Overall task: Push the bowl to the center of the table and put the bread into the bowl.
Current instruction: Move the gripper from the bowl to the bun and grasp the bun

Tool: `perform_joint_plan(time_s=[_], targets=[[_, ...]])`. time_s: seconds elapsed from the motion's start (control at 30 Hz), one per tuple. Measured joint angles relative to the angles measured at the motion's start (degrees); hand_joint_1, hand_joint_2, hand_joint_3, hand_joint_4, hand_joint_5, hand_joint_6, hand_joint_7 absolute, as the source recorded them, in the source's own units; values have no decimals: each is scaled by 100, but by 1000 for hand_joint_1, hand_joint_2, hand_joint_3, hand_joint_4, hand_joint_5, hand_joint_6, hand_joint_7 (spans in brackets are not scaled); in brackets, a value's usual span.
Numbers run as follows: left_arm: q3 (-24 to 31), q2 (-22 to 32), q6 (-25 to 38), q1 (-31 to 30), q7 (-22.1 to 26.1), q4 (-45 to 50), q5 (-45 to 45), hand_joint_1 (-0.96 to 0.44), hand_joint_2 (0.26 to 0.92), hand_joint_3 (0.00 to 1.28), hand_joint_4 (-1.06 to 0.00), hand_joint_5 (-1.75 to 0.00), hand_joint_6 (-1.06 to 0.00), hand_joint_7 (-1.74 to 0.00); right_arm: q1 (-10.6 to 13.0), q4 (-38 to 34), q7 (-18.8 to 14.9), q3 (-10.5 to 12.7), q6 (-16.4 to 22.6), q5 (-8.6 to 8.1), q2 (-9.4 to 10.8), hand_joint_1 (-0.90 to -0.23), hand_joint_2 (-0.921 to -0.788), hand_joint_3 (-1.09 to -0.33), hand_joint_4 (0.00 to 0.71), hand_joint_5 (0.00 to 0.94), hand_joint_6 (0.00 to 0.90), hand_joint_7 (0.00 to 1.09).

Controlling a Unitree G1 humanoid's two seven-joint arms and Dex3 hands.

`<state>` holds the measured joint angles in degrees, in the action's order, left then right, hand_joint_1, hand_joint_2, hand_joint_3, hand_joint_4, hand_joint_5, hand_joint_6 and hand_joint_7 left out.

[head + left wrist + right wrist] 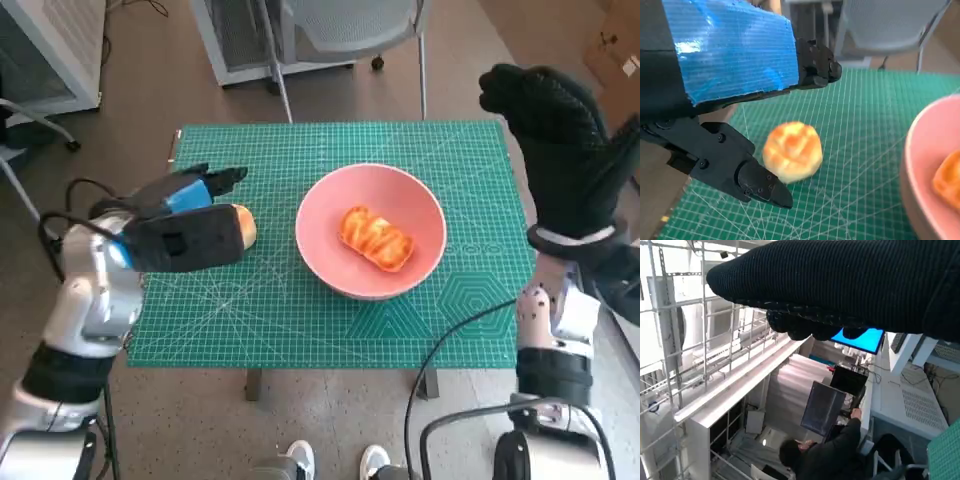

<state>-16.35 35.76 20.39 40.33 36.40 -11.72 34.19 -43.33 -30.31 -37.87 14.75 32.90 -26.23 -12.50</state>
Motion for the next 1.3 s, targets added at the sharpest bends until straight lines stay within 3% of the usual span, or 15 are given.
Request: perform_joint_plan(time_s=[0.57,0.77,0.87,0.97,1.03,1.07,1.1,1.13,1.2,1.23,1.27,1.3], targets=[[-716,-625,-166,971,-708,-2765,373,-327,714,0,1,1,-172,-4,4,42,-4,3,-53,6,-105,-686,-921,-712,282,0,365,2],[-905,-948,-300,1276,-1122,-3773,392,-250,710,0,0,0,-195,-13,13,106,6,-4,-69,34,-118,-686,-921,-712,281,0,364,2],[-986,-1112,-446,1421,-1439,-4340,394,-160,717,4,-53,-21,-241,-32,21,130,9,-6,-89,67,-130,-686,-921,-712,280,0,364,1],[-1043,-1246,-600,1540,-1778,-4820,396,-59,748,16,-214,-38,-340,-42,30,153,13,-6,-110,71,-134,-686,-921,-712,280,0,364,1],[-1070,-1319,-688,1605,-1972,-5075,397,-9,779,21,-398,-267,-433,-31,38,176,16,-5,-111,74,-137,-686,-921,-712,280,0,364,1],[-1083,-1344,-725,1630,-2058,-5167,397,130,791,113,-497,-628,-511,-46,43,187,18,-6,-112,78,-137,-686,-921,-713,279,0,364,1],[-1104,-1372,-772,1662,-2167,-5277,401,180,795,146,-533,-755,-539,-51,48,199,18,-7,-112,85,-137,-686,-921,-713,279,0,364,1],[-1132,-1386,-816,1687,-2261,-5358,404,277,803,211,-603,-1006,-645,-89,53,208,18,-7,-112,94,-137,-686,-921,-714,279,0,363,1],[-1184,-1397,-874,1720,-2391,-5472,429,313,820,207,-632,-1094,-695,-147,61,218,19,-7,-112,109,-138,-686,-921,-715,279,0,363,1],[-1210,-1397,-899,1732,-2455,-5515,440,335,855,157,-654,-1142,-679,-325,66,223,19,-6,-112,115,-139,-686,-921,-715,279,0,363,0],[-1228,-1397,-918,1743,-2503,-5547,449,215,876,128,-676,-1147,-650,-634,69,225,19,-6,-113,117,-139,-686,-921,-716,279,0,363,0],[-1246,-1397,-942,1754,-2555,-5578,465,172,884,118,-683,-1148,-640,-745,74,229,19,-5,-113,117,-139,-686,-921,-716,278,0,363,0]])
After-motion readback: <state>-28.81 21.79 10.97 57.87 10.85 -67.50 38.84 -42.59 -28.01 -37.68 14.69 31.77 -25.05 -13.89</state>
